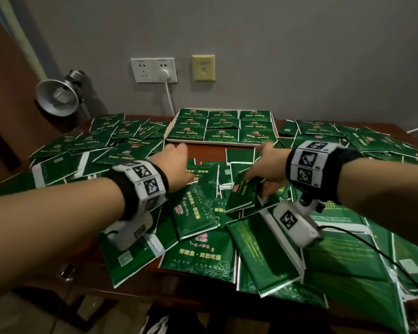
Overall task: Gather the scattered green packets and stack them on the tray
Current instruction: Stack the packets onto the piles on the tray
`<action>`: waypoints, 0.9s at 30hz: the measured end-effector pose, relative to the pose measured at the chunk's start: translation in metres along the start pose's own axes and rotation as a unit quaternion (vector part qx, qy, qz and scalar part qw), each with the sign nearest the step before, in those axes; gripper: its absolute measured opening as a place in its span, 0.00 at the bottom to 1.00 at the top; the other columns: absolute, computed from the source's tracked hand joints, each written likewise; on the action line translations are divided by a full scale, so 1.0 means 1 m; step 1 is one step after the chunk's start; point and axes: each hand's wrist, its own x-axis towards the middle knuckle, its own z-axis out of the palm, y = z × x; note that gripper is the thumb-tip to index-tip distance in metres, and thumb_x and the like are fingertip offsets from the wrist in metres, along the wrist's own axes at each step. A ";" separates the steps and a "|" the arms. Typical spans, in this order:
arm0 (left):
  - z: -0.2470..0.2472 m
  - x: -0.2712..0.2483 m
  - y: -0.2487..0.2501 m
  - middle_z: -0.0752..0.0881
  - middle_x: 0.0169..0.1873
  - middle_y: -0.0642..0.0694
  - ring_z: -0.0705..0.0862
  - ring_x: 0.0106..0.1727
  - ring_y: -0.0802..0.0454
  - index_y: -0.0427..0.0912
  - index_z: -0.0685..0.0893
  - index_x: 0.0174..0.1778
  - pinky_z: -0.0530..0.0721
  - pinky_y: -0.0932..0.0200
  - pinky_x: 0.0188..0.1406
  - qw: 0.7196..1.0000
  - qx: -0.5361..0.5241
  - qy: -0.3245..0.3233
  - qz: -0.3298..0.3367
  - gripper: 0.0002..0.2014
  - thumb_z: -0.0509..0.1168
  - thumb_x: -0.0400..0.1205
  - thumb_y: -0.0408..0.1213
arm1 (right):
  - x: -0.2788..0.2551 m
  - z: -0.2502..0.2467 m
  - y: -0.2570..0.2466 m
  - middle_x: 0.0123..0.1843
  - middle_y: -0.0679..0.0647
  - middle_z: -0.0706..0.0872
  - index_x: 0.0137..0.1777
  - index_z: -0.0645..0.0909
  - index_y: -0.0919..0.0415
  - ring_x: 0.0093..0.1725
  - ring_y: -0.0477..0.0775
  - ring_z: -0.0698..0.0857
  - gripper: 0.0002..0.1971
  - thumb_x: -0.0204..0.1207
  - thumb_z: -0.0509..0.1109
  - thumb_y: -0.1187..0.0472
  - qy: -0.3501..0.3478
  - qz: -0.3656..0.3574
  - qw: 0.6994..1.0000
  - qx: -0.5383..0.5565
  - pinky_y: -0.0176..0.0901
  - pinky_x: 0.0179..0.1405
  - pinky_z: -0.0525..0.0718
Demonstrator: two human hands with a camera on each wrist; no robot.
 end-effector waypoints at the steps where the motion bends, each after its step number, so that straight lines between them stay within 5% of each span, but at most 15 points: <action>1: 0.004 -0.003 0.005 0.79 0.64 0.40 0.82 0.57 0.45 0.41 0.66 0.73 0.83 0.52 0.50 0.997 0.051 -0.034 -0.039 0.35 0.63 0.79 0.62 | 0.000 0.002 0.001 0.46 0.63 0.88 0.59 0.78 0.70 0.41 0.61 0.90 0.19 0.72 0.77 0.64 -0.010 -0.005 1.000 -0.024 0.52 0.41 0.91; 4: 0.020 -0.010 0.020 0.80 0.66 0.39 0.83 0.60 0.43 0.40 0.56 0.82 0.83 0.47 0.60 0.977 0.109 -0.154 -0.099 0.53 0.51 0.71 0.78 | -0.002 0.003 -0.001 0.44 0.64 0.91 0.55 0.82 0.72 0.43 0.61 0.92 0.14 0.80 0.70 0.60 -0.053 0.004 0.995 -0.082 0.51 0.42 0.91; 7: 0.028 -0.014 0.031 0.77 0.68 0.39 0.82 0.59 0.42 0.44 0.57 0.80 0.83 0.45 0.60 0.978 0.108 -0.160 -0.083 0.53 0.59 0.68 0.78 | -0.010 -0.002 -0.011 0.41 0.55 0.92 0.58 0.83 0.66 0.36 0.51 0.91 0.18 0.79 0.68 0.50 -0.076 -0.004 0.958 -0.277 0.40 0.32 0.87; 9: 0.025 -0.016 0.039 0.71 0.70 0.38 0.79 0.59 0.42 0.46 0.58 0.78 0.83 0.48 0.54 0.982 0.071 -0.165 -0.065 0.45 0.68 0.73 0.66 | -0.015 -0.005 -0.014 0.52 0.55 0.89 0.65 0.79 0.61 0.47 0.52 0.88 0.23 0.74 0.73 0.49 -0.018 -0.076 0.884 -0.462 0.42 0.40 0.87; 12: 0.019 -0.018 0.044 0.69 0.66 0.39 0.79 0.57 0.40 0.48 0.58 0.74 0.85 0.49 0.47 0.985 0.013 -0.172 -0.024 0.39 0.75 0.73 0.42 | -0.013 -0.001 -0.010 0.68 0.54 0.74 0.70 0.68 0.53 0.63 0.53 0.75 0.32 0.68 0.77 0.54 -0.001 -0.235 0.787 -0.570 0.47 0.58 0.84; 16: 0.023 -0.020 0.032 0.73 0.61 0.43 0.74 0.62 0.42 0.47 0.63 0.66 0.81 0.47 0.59 0.987 0.042 -0.149 0.050 0.40 0.80 0.66 0.51 | -0.013 0.015 -0.014 0.83 0.49 0.59 0.74 0.65 0.51 0.82 0.59 0.55 0.39 0.66 0.79 0.45 -0.034 -0.343 0.672 -0.656 0.55 0.74 0.73; 19: 0.027 -0.021 0.025 0.75 0.55 0.46 0.73 0.58 0.45 0.47 0.69 0.54 0.78 0.51 0.52 0.988 0.050 -0.136 0.058 0.30 0.78 0.67 0.55 | -0.011 0.027 -0.023 0.82 0.48 0.63 0.75 0.68 0.51 0.84 0.58 0.52 0.39 0.65 0.78 0.45 -0.047 -0.389 0.617 -0.683 0.56 0.76 0.70; 23: 0.024 -0.016 0.019 0.75 0.49 0.46 0.73 0.50 0.47 0.48 0.70 0.44 0.74 0.56 0.43 0.989 0.050 -0.115 0.073 0.21 0.77 0.69 0.47 | -0.003 0.034 -0.028 0.76 0.50 0.72 0.73 0.71 0.52 0.80 0.57 0.62 0.39 0.62 0.79 0.44 -0.059 -0.401 0.598 -0.691 0.56 0.73 0.73; 27: 0.015 -0.008 0.006 0.77 0.45 0.49 0.76 0.45 0.49 0.50 0.71 0.40 0.76 0.57 0.38 0.988 0.039 -0.132 0.068 0.20 0.78 0.67 0.46 | 0.000 0.028 -0.026 0.62 0.49 0.77 0.65 0.74 0.51 0.61 0.52 0.73 0.34 0.61 0.78 0.40 -0.067 -0.398 0.636 -0.658 0.51 0.64 0.79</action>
